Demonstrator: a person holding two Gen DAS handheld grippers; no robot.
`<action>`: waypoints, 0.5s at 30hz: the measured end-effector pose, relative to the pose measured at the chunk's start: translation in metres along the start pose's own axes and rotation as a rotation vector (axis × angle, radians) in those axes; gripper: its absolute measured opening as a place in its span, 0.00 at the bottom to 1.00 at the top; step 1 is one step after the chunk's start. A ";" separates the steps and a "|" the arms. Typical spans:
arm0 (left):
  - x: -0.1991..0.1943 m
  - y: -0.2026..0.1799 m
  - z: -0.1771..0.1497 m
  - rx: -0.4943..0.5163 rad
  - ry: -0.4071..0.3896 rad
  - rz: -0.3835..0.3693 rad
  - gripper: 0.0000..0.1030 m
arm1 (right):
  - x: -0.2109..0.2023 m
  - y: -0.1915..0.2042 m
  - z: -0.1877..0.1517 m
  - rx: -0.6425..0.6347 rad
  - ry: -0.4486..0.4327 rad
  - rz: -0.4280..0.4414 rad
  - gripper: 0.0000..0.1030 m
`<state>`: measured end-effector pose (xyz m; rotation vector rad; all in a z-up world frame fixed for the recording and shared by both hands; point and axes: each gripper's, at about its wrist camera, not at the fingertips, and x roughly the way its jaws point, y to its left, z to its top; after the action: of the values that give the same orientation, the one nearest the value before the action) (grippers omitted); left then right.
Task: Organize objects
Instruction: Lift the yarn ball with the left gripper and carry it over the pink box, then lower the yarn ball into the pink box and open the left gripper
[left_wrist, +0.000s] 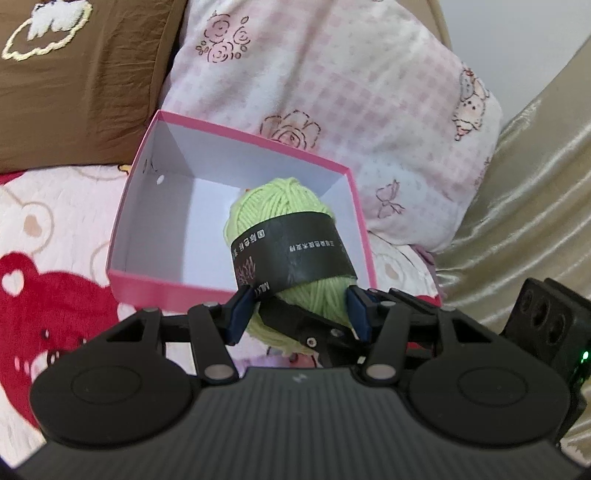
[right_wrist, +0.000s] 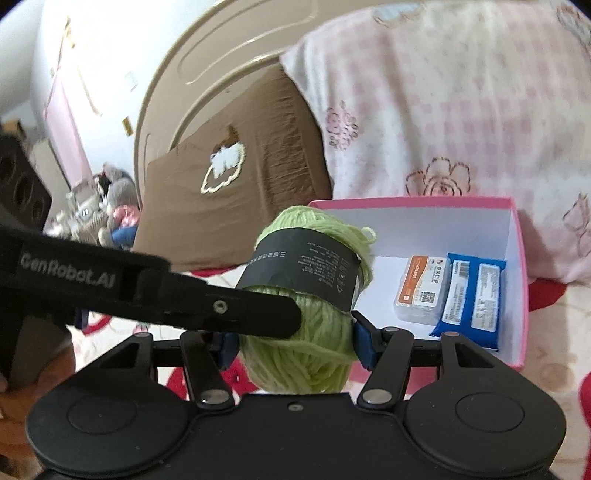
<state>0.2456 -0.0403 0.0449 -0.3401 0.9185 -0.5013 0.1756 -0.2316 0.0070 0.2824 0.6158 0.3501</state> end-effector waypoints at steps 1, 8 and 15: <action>0.006 0.002 0.004 0.003 0.005 0.001 0.51 | 0.005 -0.005 0.003 0.015 0.004 0.004 0.63; 0.051 0.016 0.029 -0.002 0.034 0.013 0.51 | 0.046 -0.028 0.018 0.002 0.041 -0.032 0.63; 0.089 0.039 0.050 -0.022 0.041 0.045 0.52 | 0.090 -0.046 0.035 -0.041 0.102 -0.057 0.63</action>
<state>0.3420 -0.0525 -0.0048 -0.3291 0.9701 -0.4586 0.2757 -0.2425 -0.0282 0.2084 0.7143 0.3237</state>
